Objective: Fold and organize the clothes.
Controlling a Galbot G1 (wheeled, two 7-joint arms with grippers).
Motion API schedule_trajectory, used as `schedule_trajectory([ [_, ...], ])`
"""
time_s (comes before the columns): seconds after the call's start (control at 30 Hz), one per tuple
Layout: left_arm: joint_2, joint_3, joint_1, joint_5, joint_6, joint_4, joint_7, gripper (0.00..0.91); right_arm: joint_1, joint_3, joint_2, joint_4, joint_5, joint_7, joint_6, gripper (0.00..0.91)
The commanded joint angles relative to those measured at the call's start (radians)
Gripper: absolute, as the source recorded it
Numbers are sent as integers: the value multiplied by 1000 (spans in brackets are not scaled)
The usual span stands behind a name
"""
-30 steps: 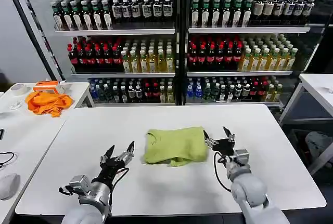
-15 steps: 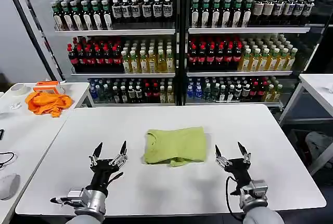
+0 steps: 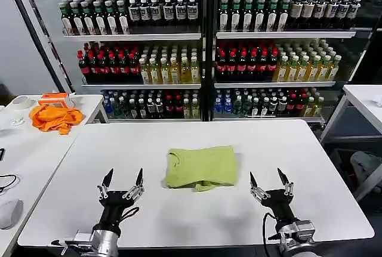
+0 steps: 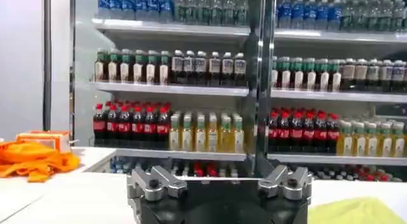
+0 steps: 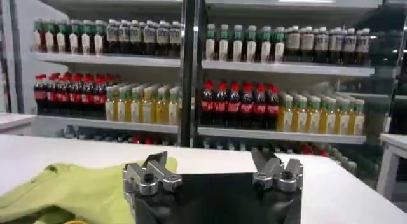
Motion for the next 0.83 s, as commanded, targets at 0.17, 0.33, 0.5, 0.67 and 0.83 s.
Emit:
schedule_trajectory([
  [0.17, -38, -15, 75, 35, -14, -45, 22, 907, -22, -17, -12, 67, -18, 28, 16, 907],
  [0.33, -49, -27, 91, 34, -16, -60, 33, 907, -17, -25, -23, 82, -17, 41, 13, 907],
  [0.5, -54, -39, 106, 32, -17, -72, 40, 907, -16, -34, -21, 85, -16, 55, 13, 907],
  [0.67, -58, -47, 121, 32, -20, -85, 48, 907, -9, -41, -14, 88, -15, 88, 43, 907],
  [0.83, -61, -57, 125, 31, -21, -92, 57, 907, -12, -43, -8, 72, 22, 69, 10, 907],
])
